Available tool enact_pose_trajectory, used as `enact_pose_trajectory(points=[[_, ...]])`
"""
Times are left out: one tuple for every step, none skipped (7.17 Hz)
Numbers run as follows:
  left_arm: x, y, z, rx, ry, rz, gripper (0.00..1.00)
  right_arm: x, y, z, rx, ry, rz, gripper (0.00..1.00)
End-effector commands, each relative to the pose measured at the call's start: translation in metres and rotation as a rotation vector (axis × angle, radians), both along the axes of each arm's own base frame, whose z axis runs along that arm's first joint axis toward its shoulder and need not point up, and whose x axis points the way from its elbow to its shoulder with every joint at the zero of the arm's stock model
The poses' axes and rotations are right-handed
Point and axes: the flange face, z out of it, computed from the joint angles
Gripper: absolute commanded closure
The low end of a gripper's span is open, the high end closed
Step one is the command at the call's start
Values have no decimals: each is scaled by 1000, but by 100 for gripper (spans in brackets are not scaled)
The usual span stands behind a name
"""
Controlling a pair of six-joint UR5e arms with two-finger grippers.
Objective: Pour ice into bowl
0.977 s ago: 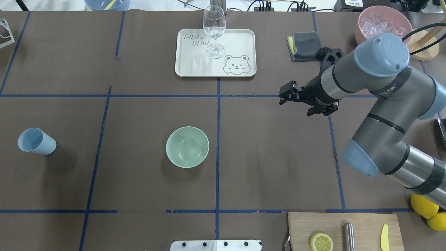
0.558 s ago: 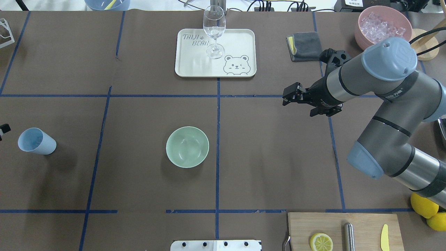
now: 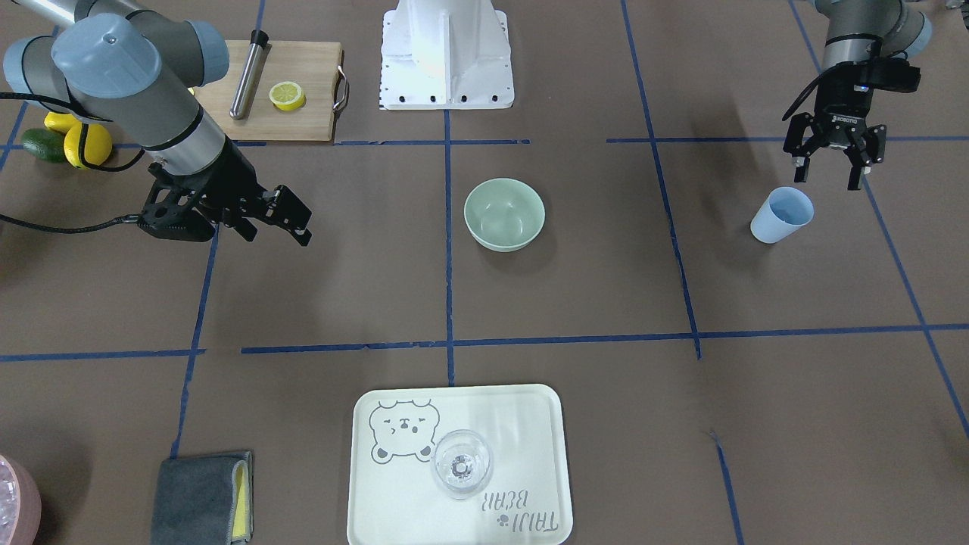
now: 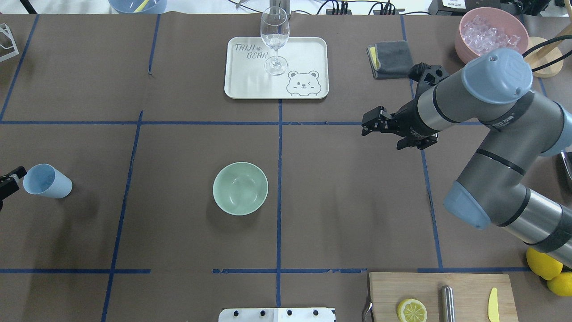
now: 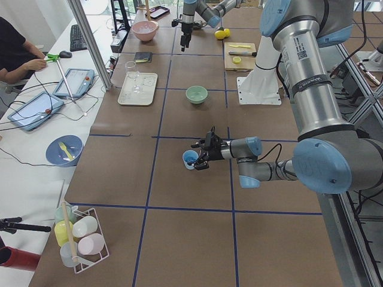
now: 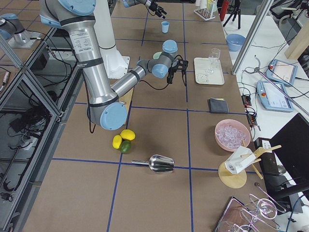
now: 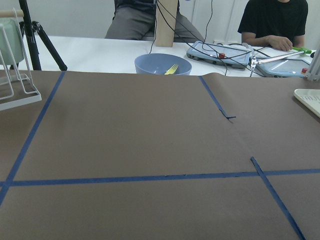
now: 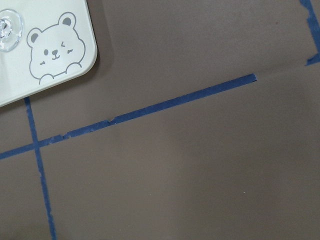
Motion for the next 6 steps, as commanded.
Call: enact_pose_trajectory(points=[[27,27,-2,63,-38,-37,1,-1,-1,1,-3,4,2,0],[35,34,4,50,-33,-55,1,-2,-1,3,-4,6,1,0],[52,45,8,43,-45,-56,1,-2,-1,2,-5,4,0,0],[56,48,10,19,-14,-61,1,-3,-1,0,-3,2,-1,0],[68,55,16,-12,-5,-57,1,-3,-1,0,-4,2,0,0],[79,57,20,-36,-7,-70,1,-3,-1,0,-3,1,-2,0]])
